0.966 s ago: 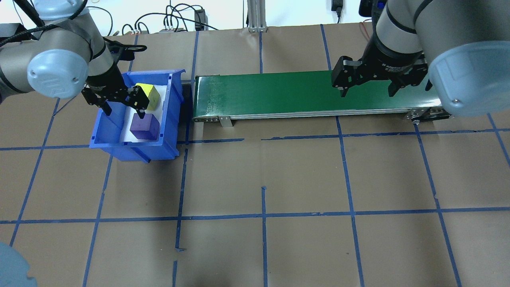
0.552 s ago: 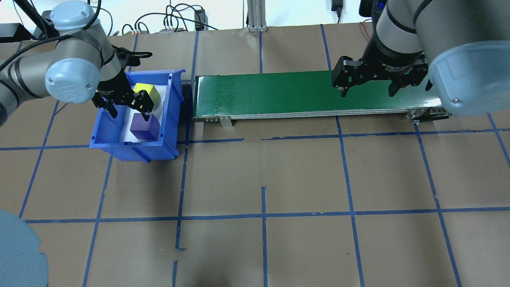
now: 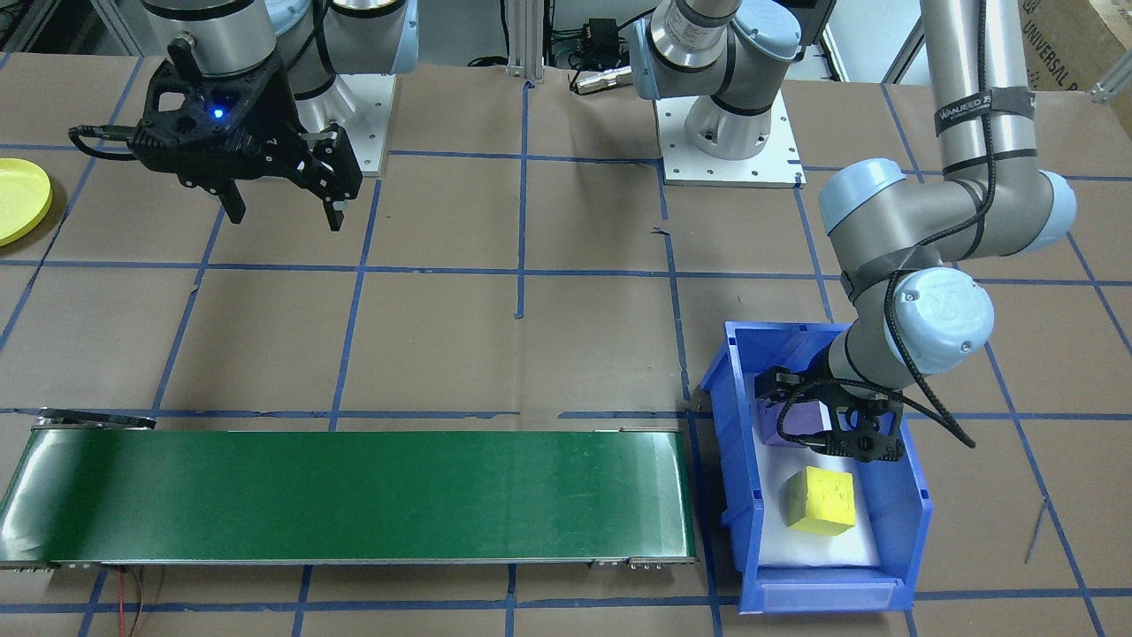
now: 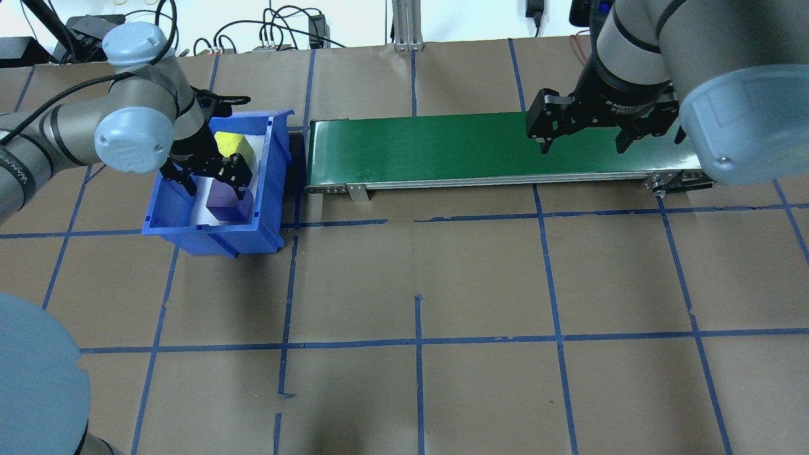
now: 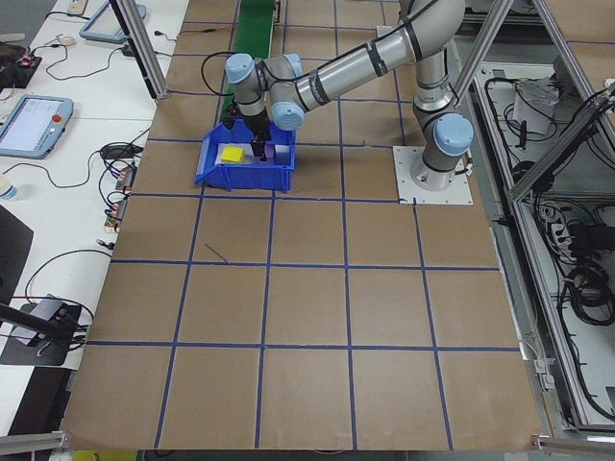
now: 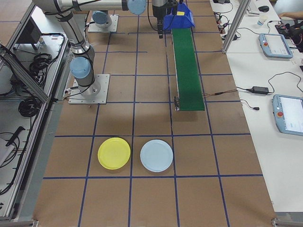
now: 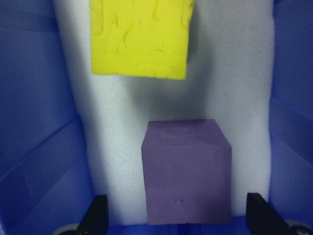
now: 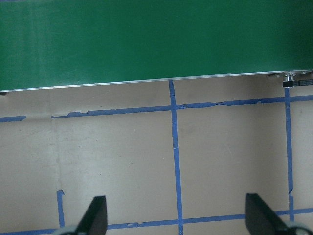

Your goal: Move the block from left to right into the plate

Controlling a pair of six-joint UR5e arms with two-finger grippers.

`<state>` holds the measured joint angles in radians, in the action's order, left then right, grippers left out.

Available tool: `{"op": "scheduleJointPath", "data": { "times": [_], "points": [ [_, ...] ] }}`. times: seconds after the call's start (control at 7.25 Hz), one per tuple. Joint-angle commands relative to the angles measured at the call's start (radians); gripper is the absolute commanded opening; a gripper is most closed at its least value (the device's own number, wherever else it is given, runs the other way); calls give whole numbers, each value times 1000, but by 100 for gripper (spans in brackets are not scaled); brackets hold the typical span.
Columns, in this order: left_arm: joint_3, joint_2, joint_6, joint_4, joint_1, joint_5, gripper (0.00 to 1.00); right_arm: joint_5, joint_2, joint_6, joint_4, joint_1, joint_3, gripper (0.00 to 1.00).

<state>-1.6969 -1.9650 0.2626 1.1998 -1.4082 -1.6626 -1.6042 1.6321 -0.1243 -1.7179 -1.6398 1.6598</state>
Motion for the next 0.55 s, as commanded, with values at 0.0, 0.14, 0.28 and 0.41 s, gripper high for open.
{"op": "scheduleJointPath", "data": {
  "times": [0.0,0.14,0.28,0.41],
  "points": [
    [-43,-6,1,-57,0,1,95,1,0,0,0,0,0,100],
    [-44,-6,1,-63,0,1,75,0,0,0,0,0,0,100],
    [-44,-6,-6,-62,0,-5,44,0,0,0,0,0,0,100],
    [-46,0,-8,-60,0,-5,28,0,-1,-2,0,0,2,100]
  ]
}}
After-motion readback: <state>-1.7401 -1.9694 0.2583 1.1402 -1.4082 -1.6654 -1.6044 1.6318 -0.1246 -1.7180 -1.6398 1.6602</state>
